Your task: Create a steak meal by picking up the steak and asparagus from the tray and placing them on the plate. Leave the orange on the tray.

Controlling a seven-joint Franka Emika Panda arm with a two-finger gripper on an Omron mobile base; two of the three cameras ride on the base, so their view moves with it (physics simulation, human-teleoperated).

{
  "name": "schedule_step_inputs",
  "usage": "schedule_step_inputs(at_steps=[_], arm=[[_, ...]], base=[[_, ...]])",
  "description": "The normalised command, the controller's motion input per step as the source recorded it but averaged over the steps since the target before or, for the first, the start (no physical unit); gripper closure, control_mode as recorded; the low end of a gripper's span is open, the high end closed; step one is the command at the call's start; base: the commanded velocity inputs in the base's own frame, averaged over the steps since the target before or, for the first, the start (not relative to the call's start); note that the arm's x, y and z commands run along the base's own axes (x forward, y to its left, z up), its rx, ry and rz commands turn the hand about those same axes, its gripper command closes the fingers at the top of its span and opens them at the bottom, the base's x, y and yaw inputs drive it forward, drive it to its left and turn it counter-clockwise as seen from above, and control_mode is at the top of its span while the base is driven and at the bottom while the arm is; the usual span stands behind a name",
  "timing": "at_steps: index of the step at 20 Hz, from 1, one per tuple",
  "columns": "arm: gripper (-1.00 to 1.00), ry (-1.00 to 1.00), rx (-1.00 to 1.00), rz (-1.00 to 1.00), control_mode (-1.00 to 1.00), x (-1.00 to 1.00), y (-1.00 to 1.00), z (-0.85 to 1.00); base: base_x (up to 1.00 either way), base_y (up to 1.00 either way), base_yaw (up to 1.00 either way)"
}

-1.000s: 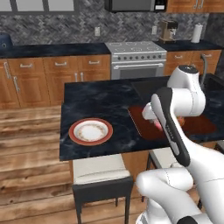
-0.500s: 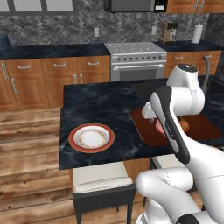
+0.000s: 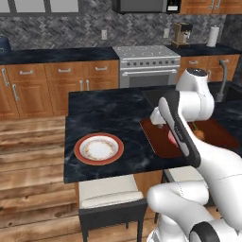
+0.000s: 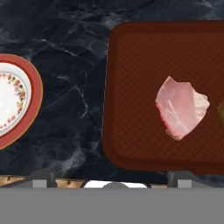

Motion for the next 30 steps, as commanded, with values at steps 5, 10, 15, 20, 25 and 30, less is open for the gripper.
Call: schedule_step_inputs(at_steps=[5,10,15,20,25,30], arm=[[-1.00,0.00,0.00,0.00,-1.00,0.34,-0.09,-0.11],[-1.00,0.00,0.04,0.00,-1.00,0.46,-0.38,-0.31],[-1.00,0.02,0.02,0.00,-1.00,0.29,-0.48,-0.54],[-1.00,0.07,0.00,0.00,-1.00,0.14,-0.24,-0.50],[-1.00,0.04,-0.06,0.00,-1.00,0.13,0.00,-0.35],[-1.00,0.02,-0.11,0.00,-1.00,0.21,0.00,-0.23]], base=[[0.00,0.00,0.00],[0.00,0.00,0.00],[0.00,0.00,0.00],[0.00,0.00,0.00],[0.00,0.00,0.00],[0.00,0.00,0.00]])
